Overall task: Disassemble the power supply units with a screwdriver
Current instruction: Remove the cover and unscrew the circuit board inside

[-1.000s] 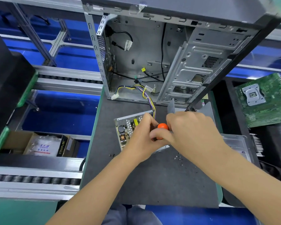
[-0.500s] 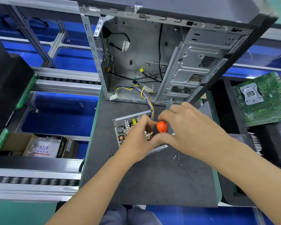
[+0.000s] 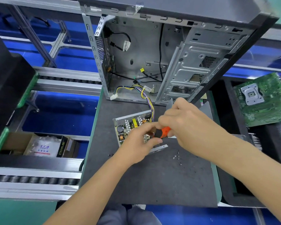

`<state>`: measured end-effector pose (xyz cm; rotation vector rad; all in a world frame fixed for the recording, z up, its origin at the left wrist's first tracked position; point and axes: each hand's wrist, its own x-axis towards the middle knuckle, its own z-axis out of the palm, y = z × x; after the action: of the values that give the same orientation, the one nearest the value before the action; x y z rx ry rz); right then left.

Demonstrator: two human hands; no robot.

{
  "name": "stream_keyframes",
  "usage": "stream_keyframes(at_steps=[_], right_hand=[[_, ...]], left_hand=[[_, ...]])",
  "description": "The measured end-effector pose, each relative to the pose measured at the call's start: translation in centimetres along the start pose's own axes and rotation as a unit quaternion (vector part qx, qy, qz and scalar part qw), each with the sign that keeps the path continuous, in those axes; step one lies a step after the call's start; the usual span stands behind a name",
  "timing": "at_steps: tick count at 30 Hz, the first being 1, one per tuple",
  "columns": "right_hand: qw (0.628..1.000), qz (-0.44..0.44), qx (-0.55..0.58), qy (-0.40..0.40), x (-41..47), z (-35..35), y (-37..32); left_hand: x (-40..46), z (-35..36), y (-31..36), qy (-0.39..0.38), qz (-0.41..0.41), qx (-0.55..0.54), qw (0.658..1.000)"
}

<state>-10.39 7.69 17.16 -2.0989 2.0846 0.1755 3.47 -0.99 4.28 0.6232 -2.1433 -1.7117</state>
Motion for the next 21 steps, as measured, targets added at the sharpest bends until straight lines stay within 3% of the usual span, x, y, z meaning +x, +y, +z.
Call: stream_keyframes(at_steps=[3, 7, 10, 16, 21], right_hand=[[0.999, 0.039, 0.02, -0.027, -0.1, 0.0, -0.4], [0.987, 0.149, -0.057, -0.023, -0.1, 0.0, -1.7], [0.99, 0.11, -0.086, -0.01, 0.1, 0.4, -2.1], [1.0, 0.028, 0.01, 0.005, -0.7, 0.9, -1.2], [0.995, 0.059, 0.081, 0.007, -0.9, 0.9, -1.5]], left_hand=[[0.2, 0.2, 0.0, 0.026, 0.027, 0.026, 0.999], [0.1, 0.8, -0.2, 0.034, 0.027, 0.023, 0.999], [0.1, 1.4, -0.4, 0.034, 0.034, 0.036, 0.998], [-0.5, 1.0, -0.4, -0.002, 0.012, 0.007, 1.0], [-0.6, 1.5, -0.7, 0.051, -0.011, 0.017, 0.999]])
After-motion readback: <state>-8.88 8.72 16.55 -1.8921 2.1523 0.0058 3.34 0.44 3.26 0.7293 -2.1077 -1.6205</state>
